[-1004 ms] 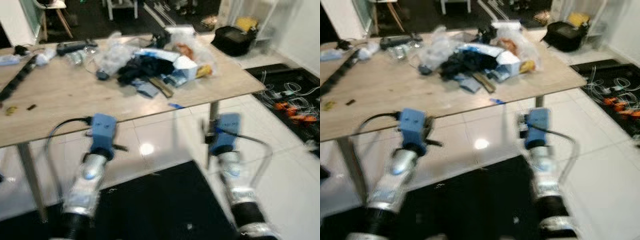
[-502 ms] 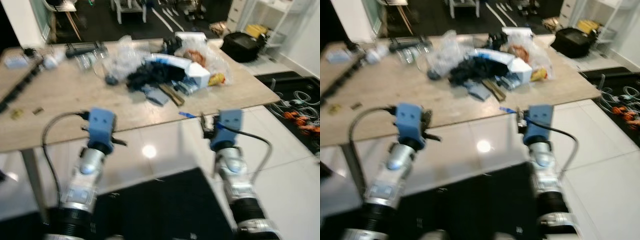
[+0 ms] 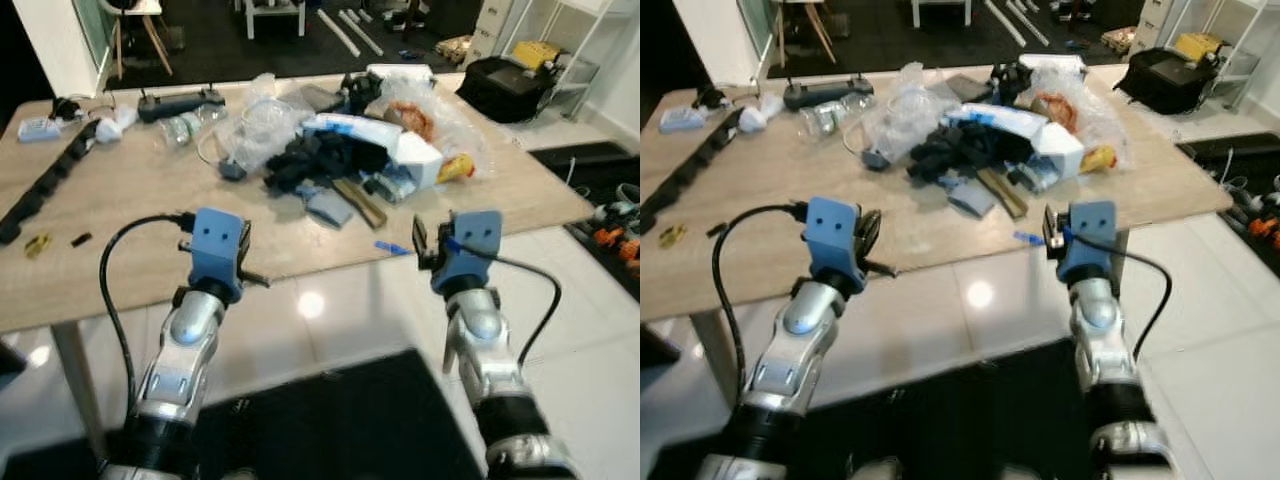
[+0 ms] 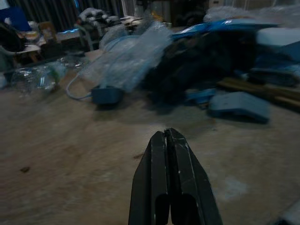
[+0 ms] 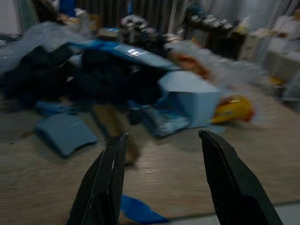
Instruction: Picking trash to rubbish bin
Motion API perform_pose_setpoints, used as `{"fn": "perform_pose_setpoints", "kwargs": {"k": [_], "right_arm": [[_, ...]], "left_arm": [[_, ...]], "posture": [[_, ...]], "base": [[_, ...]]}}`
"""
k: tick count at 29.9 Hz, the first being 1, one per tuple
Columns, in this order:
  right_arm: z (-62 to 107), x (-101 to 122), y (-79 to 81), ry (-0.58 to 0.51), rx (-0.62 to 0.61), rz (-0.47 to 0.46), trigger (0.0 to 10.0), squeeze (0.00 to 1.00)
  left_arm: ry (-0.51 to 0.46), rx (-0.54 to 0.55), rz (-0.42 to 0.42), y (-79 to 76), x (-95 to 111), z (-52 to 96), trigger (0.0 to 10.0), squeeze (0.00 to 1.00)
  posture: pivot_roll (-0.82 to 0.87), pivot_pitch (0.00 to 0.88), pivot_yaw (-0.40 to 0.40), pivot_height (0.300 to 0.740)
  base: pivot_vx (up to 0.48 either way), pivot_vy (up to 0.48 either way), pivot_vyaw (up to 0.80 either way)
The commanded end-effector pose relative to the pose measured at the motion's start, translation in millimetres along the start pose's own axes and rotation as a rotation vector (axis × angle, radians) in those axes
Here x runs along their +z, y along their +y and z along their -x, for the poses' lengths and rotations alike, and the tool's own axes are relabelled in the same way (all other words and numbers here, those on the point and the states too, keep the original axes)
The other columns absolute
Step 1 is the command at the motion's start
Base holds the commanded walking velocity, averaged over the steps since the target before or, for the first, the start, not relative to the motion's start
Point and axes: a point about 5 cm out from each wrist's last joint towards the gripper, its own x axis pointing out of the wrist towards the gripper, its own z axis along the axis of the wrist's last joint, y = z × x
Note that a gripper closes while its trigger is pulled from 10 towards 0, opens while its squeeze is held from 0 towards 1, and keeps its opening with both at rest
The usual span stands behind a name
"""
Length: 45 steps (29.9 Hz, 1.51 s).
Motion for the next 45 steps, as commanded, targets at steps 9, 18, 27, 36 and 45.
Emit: {"fn": "perform_pose_setpoints", "kwargs": {"k": [9,18,27,36,45], "right_arm": [[-3.0,-1.2,6.4,0.044,0.127,0.011,10.0,0.32],[4.4,-4.1,28.9,0.050,0.268,0.074,10.0,0.00],[6.6,-8.0,24.5,0.062,0.224,0.073,10.0,0.00],[8.4,-11.4,22.8,0.091,0.229,0.047,10.0,0.00],[15.5,-18.8,29.3,0.129,0.246,0.013,10.0,0.00]], "left_arm": [[0.008,-0.029,-0.018,-5.3,0.1,0.5,10.0,0.00],[0.012,-0.030,-0.021,-5.6,-0.1,0.9,10.0,0.00],[0.015,-0.037,-0.024,-6.2,-0.5,1.2,10.0,0.00],[-0.005,-0.091,-0.015,-9.7,1.1,3.6,10.0,0.00],[-0.102,-0.403,-0.048,-22.4,10.4,22.7,10.0,0.00]], "posture": [[0.03,0.025,-0.050,0.740],[0.03,0.030,-0.049,0.740],[0.03,0.037,-0.045,0.740],[0.03,0.039,-0.047,0.740],[0.04,0.039,-0.051,0.740]], "base": [[0.266,0.000,0.00],[0.268,0.000,0.28],[0.266,0.000,0.09],[0.202,0.000,0.00],[0.000,0.000,0.00]]}}
